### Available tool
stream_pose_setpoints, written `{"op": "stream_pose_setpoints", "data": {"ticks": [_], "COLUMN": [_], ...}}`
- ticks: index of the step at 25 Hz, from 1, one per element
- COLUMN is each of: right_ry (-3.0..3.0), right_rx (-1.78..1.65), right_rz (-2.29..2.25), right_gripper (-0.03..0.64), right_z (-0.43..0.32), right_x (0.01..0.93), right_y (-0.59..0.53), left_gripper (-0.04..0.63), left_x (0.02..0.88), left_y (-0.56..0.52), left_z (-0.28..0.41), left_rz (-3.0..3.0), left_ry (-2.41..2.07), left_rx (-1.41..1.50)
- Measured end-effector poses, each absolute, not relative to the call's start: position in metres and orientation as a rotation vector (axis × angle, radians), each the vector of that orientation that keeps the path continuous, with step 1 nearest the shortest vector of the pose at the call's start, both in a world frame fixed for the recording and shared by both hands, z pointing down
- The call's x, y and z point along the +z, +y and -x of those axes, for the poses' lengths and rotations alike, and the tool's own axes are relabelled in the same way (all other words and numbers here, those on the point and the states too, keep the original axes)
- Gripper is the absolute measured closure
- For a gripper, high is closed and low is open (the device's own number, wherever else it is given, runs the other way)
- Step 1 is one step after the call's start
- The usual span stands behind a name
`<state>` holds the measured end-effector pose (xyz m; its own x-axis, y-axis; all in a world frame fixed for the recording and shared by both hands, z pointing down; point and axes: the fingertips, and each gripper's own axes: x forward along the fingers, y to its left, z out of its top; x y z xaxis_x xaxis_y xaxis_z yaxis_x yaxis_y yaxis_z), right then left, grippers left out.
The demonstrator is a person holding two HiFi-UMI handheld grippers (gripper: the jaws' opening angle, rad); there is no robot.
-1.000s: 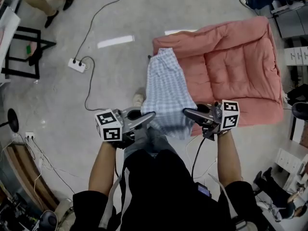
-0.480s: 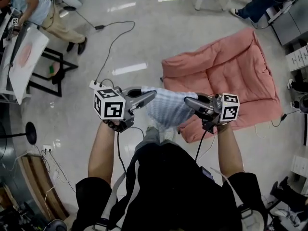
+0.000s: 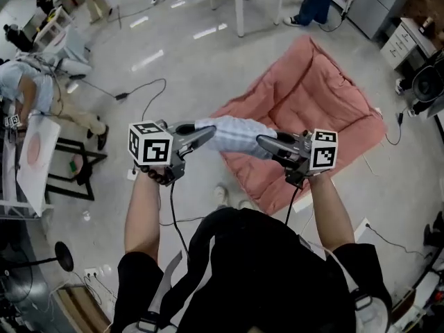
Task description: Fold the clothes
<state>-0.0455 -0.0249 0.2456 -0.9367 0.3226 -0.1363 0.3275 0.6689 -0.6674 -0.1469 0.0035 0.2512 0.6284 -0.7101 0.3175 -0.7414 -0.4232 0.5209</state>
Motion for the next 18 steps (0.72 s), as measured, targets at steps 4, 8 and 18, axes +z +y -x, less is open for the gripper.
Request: {"op": "stream_pose_setpoints", "data": {"ticks": [4, 8, 18], "right_ry": [2.926, 3.015, 2.909], "right_rx": [-1.055, -0.961, -0.979], "right_rz": [-0.316, -0.075, 0.597], "right_gripper": [0.592, 0.592, 0.592], "right_z": [0.003, -0.018, -0.068], "right_x": [0.239, 0.253, 0.302], "right_y": [-0.066, -0.088, -0.150], "left_gripper": [0.575, 0.575, 0.575], "left_x": [0.249, 0.269, 0.315], "left_y": [-0.048, -0.075, -0.170], "left_z": [0.106, 0.084, 0.035], "left_rz": [-2.276, -2.305, -2.440], "left_ry": [-0.973, -0.844, -0.429], "left_rx": [0.105, 0.225, 0.517]}}
